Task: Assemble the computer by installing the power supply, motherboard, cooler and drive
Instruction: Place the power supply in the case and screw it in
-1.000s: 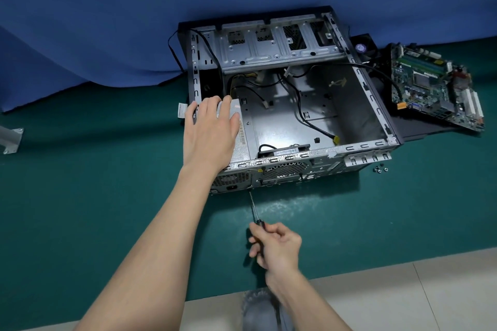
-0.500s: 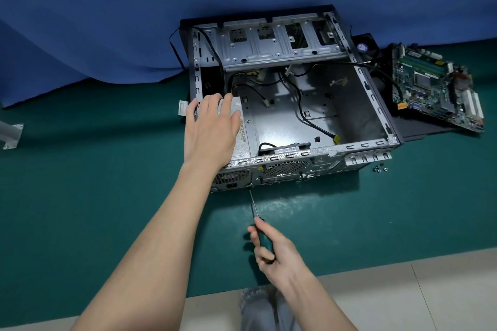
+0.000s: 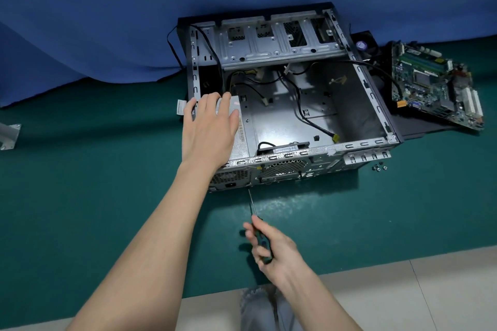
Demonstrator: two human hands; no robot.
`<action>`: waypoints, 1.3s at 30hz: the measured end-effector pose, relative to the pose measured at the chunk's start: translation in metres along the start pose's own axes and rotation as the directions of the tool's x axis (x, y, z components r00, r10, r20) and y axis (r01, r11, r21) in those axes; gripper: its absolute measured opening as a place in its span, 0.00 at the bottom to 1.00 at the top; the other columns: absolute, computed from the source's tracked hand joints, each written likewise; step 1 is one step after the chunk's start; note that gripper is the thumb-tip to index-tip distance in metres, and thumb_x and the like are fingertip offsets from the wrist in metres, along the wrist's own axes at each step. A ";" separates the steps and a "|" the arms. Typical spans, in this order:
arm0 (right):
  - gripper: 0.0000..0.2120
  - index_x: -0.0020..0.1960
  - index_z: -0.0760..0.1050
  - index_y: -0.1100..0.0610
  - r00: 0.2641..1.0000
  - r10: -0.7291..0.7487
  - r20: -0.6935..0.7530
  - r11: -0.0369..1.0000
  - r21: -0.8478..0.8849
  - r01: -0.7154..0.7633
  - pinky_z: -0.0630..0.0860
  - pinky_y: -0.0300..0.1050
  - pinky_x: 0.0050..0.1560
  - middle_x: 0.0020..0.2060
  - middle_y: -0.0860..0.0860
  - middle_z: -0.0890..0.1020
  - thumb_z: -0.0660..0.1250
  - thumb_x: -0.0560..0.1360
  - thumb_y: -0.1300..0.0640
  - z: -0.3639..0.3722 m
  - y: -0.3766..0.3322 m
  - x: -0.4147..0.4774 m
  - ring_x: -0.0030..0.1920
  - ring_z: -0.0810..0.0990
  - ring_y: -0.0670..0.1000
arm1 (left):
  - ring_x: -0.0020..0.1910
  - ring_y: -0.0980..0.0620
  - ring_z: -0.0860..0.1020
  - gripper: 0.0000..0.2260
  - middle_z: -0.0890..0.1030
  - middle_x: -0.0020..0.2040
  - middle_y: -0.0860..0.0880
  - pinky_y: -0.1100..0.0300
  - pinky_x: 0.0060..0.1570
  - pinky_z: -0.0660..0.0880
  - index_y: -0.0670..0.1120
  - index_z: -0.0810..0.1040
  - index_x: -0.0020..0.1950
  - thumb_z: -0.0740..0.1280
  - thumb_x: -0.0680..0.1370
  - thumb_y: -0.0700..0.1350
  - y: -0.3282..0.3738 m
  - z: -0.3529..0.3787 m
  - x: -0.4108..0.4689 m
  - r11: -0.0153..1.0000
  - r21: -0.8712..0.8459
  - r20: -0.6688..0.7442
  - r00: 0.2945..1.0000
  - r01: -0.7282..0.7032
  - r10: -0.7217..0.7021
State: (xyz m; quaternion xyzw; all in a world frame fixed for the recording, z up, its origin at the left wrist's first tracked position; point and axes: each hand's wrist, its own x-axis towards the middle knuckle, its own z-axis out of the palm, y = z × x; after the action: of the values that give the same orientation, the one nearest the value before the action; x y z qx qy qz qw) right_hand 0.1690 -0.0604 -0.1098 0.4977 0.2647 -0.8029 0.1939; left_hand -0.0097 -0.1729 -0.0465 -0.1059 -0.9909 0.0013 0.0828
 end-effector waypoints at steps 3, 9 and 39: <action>0.14 0.50 0.75 0.64 0.961 -0.269 -0.069 0.920 -0.314 0.235 0.66 0.37 0.19 0.43 0.60 0.84 0.77 0.68 0.64 0.002 0.003 0.000 0.28 0.82 0.55 | 0.67 0.50 0.66 0.21 0.71 0.64 0.47 0.52 0.71 0.51 0.45 0.64 0.73 0.47 0.83 0.52 -0.001 -0.001 0.000 1.000 -0.003 0.006 1.000 -0.003 0.003; 0.12 0.38 0.69 0.59 0.833 -0.552 -0.027 0.641 -0.653 0.404 0.70 0.42 0.22 0.37 0.57 0.80 0.70 0.72 0.70 -0.004 0.005 0.015 0.24 0.79 0.57 | 0.67 0.50 0.66 0.21 0.70 0.65 0.47 0.52 0.71 0.51 0.46 0.64 0.73 0.46 0.83 0.52 0.001 -0.001 0.000 1.000 0.003 0.006 1.000 0.005 -0.005; 0.10 0.43 0.72 0.62 0.992 -0.121 -0.044 0.992 -0.052 0.118 0.60 0.34 0.17 0.34 0.62 0.81 0.73 0.69 0.70 0.000 0.003 0.010 0.25 0.80 0.52 | 0.67 0.50 0.66 0.21 0.70 0.65 0.47 0.52 0.71 0.51 0.45 0.63 0.73 0.47 0.83 0.52 0.000 -0.001 0.000 1.000 0.008 0.003 1.000 0.005 -0.005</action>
State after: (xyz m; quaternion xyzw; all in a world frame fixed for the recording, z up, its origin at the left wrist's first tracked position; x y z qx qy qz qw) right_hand 0.1662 -0.0638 -0.1200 0.4949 0.3183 -0.7942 0.1515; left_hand -0.0094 -0.1725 -0.0456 -0.1032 -0.9913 0.0051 0.0818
